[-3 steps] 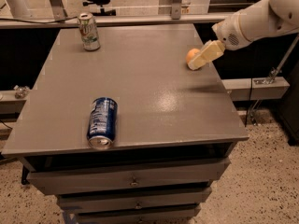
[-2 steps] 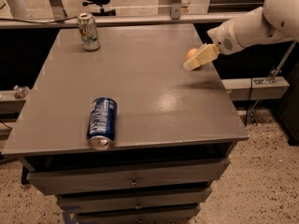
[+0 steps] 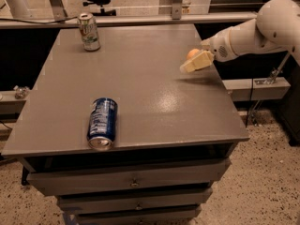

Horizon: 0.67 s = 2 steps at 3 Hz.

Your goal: Move orange near 7up can

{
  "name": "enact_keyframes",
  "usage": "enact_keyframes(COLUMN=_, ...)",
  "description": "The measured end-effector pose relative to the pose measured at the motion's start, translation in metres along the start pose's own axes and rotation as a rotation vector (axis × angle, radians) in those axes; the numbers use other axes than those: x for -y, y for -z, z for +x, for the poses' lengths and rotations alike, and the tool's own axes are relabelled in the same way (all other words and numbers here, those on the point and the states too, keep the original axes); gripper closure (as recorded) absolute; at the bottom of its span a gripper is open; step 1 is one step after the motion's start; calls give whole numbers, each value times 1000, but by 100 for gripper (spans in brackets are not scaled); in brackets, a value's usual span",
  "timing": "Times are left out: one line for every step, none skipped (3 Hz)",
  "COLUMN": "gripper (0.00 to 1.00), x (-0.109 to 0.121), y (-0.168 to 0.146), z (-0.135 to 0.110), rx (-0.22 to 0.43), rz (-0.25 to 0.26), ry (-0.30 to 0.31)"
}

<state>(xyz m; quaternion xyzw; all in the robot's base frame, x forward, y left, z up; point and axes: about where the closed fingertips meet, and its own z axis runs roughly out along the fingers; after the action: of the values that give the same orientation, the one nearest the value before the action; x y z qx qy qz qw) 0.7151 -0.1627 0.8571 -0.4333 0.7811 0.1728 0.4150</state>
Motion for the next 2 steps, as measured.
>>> enact_keyframes(gripper=40, x=2, y=-5, z=3, rx=6, rz=2, ry=-10)
enact_keyframes(gripper=63, x=5, y=-4, z=6, rx=6, rz=6, ry=-16)
